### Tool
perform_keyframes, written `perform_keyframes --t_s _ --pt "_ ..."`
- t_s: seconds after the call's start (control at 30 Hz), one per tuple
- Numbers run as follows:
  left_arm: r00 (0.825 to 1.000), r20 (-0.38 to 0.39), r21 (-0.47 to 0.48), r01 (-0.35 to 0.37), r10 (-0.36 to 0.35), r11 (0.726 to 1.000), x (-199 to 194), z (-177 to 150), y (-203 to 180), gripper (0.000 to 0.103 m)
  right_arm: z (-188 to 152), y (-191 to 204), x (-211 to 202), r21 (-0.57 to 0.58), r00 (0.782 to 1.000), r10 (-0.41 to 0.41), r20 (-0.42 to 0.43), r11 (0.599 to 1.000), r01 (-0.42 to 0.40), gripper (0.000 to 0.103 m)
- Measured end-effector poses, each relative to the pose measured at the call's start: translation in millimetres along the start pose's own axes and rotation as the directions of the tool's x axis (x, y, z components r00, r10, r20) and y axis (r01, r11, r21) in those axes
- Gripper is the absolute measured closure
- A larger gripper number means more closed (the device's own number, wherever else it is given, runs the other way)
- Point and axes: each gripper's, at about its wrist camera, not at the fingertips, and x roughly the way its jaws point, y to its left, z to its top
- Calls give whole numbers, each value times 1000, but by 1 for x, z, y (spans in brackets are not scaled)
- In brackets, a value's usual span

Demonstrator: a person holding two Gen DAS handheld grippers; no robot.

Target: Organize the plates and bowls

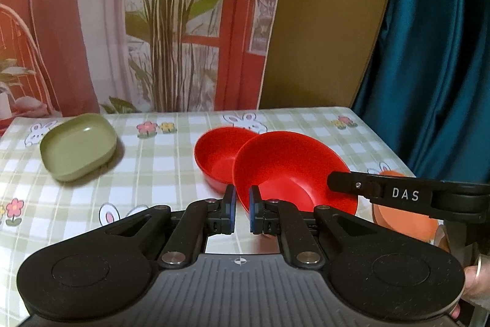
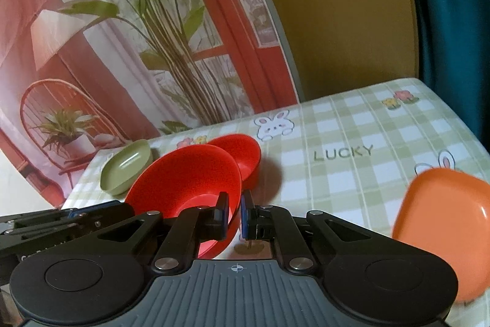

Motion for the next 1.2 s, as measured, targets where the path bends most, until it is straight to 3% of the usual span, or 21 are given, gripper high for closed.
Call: perform_keyframes --t_s 0.57,0.9,1.2 --pt "999 -28 -34 -20 19 999 70 35 29 93 44 -8 80 -38 1000 -2 -9 999 2 95" --pt "998 -57 -45 -22 20 999 103 38 45 93 47 -8 118 -60 999 -29 -33 998 27 95" --pt "997 -69 -41 -30 27 999 114 32 48 93 43 -7 128 -90 998 -47 -46 995 43 95"
